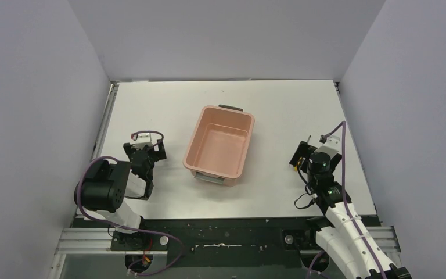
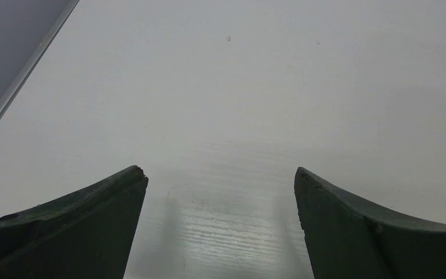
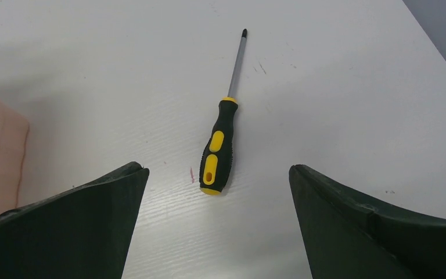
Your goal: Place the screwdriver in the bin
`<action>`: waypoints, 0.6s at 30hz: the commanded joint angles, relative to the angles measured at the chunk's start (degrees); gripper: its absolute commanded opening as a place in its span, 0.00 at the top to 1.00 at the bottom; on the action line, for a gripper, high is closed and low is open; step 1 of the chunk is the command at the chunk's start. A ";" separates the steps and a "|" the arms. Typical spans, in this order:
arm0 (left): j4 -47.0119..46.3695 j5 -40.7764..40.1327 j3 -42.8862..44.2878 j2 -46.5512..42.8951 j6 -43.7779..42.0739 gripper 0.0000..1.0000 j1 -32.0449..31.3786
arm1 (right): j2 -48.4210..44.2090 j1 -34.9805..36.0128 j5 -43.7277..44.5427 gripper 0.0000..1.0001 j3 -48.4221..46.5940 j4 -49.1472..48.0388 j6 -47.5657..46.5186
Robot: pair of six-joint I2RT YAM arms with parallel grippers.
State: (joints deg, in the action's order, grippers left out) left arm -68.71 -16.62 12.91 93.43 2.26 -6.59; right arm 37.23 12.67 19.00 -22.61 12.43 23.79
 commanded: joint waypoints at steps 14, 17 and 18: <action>-1.26 1.06 1.24 -1.22 -0.53 0.03 0.46 | 45.96 -7.58 -5.81 0.00 -45.22 25.71 -2.77; -1.27 1.02 1.24 -1.18 -0.59 0.03 0.49 | 52.82 -9.57 -11.73 0.02 -44.49 24.13 -3.29; -1.25 1.02 1.24 -1.19 -0.58 0.03 0.44 | 54.77 -9.68 -11.87 0.02 -44.03 23.39 -3.23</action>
State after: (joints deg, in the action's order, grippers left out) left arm -68.71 -16.45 12.91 93.43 2.26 -6.52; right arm 85.76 4.58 13.23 -67.68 31.40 21.78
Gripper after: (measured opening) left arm 0.974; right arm 0.987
